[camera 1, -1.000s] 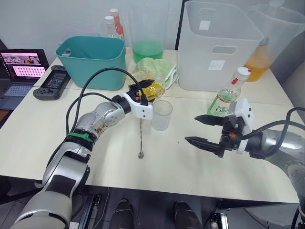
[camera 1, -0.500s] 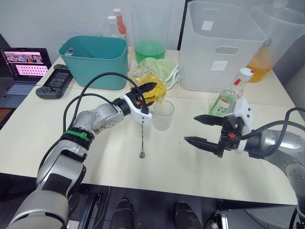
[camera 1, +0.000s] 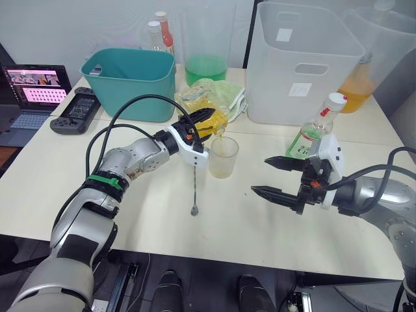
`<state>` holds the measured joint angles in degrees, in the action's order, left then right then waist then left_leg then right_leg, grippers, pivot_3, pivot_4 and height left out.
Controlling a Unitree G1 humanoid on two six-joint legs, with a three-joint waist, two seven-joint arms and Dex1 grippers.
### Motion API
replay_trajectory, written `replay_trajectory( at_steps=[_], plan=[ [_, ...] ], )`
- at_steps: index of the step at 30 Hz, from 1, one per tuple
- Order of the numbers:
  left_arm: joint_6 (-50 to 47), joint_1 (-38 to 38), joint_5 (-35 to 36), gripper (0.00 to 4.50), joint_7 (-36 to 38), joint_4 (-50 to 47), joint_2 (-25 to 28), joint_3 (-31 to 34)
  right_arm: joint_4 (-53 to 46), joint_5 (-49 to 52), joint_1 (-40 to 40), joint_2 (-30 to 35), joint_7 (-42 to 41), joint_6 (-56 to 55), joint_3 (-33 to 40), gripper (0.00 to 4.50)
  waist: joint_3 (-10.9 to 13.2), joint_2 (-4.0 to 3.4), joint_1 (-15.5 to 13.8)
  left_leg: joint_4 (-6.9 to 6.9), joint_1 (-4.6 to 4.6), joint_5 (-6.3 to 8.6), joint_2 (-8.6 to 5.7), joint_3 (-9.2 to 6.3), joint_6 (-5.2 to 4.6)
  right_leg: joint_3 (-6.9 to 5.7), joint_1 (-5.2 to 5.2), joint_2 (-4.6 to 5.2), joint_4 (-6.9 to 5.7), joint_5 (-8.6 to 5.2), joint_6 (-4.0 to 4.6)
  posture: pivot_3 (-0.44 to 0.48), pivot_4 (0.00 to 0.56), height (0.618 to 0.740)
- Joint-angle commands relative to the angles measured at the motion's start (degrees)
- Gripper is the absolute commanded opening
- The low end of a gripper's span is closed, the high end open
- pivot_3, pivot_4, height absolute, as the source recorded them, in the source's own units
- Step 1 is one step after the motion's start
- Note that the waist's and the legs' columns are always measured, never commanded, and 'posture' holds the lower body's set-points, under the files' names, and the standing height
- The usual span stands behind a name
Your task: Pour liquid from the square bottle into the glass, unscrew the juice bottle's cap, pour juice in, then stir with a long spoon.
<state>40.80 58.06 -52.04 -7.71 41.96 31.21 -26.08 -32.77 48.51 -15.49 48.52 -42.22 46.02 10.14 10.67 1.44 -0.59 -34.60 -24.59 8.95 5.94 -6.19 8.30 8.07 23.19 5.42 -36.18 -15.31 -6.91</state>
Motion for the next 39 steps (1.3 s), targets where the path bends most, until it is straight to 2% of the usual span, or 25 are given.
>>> replay_trajectory(
  at_steps=[1,5,12,16,19,24,31,33,39],
  plan=[
    [0.33,2.88,5.34,2.79,1.32,-3.4,-0.41,2.99,-0.78,0.36,-0.87,-0.23,-0.21,-0.85,0.82,4.48,0.0,0.0,-0.03,0.0,0.0,0.0,0.0,0.0,0.0,0.0,0.0,0.0,0.0,0.0,0.0,0.0,0.15,0.734],
    [-0.52,1.85,14.65,2.79,8.95,-4.17,-2.32,5.48,-0.57,0.6,-0.84,-0.42,-0.09,-0.69,0.92,4.48,0.0,0.0,-0.05,0.0,0.0,0.01,0.0,0.0,-0.02,0.0,0.0,0.0,-0.01,0.0,0.0,0.0,0.15,0.734],
    [-3.48,-0.13,23.11,2.79,17.11,-7.51,-3.19,8.18,0.09,0.65,-1.53,-0.64,-0.54,-0.47,0.61,4.48,0.0,-0.01,0.29,0.07,0.02,-0.05,0.0,0.0,-0.1,0.0,0.01,0.0,-0.06,0.0,0.0,0.0,0.15,0.734],
    [-10.12,-2.61,32.6,2.79,23.67,-12.23,-3.93,12.88,1.75,0.31,-3.38,-0.24,-2.5,-0.54,-0.61,4.48,0.0,-0.01,0.36,0.09,0.02,-0.06,0.0,0.0,-0.12,-0.01,0.0,0.0,-0.06,0.0,0.0,0.0,0.15,0.734],
    [-20.33,-5.24,39.89,2.79,27.47,-17.13,-4.8,17.59,3.21,-0.16,-5.16,-0.23,-4.35,-0.81,-1.99,4.48,0.0,-0.01,0.72,0.1,0.02,-0.08,0.0,0.0,-0.14,-0.01,0.01,0.01,-0.09,0.0,0.0,0.0,0.15,0.734],
    [-39.75,-9.79,53.65,2.79,28.46,-27.36,-7.13,28.52,5.85,-1.16,-8.43,-0.39,-7.42,-1.04,-4.62,4.48,0.0,-0.01,1.52,0.11,0.04,-0.11,0.0,-0.01,-0.21,-0.03,0.01,0.0,-0.17,0.0,0.0,0.0,0.15,0.734],
    [-57.92,-15.03,62.1,2.79,23.71,-35.59,-6.5,39.78,8.78,-3.07,-11.88,-1.15,-10.63,-1.58,-7.25,4.48,0.0,0.0,1.69,0.06,0.06,-0.12,0.0,-0.01,-0.22,-0.04,0.01,0.0,-0.34,-0.01,-0.01,0.0,0.15,0.734],
    [-59.99,-17.53,62.93,2.79,22.78,-36.76,-5.41,42.39,9.51,-3.44,-12.79,-1.6,-11.58,-1.73,-7.97,4.48,0.0,0.0,1.84,0.04,0.05,-0.12,0.0,-0.01,-0.23,-0.04,0.01,0.0,-0.35,-0.01,-0.01,0.0,0.15,0.734],
    [-62.92,-22.46,66.6,2.79,22.12,-41.33,-6.98,45.0,10.94,-4.46,-14.16,-2.67,-12.71,-1.71,-9.04,4.48,0.02,0.06,1.37,0.06,0.1,-0.12,0.0,0.0,-0.22,-0.04,-0.01,0.01,-0.42,-0.02,0.0,0.0,0.15,0.734]
  ],
)
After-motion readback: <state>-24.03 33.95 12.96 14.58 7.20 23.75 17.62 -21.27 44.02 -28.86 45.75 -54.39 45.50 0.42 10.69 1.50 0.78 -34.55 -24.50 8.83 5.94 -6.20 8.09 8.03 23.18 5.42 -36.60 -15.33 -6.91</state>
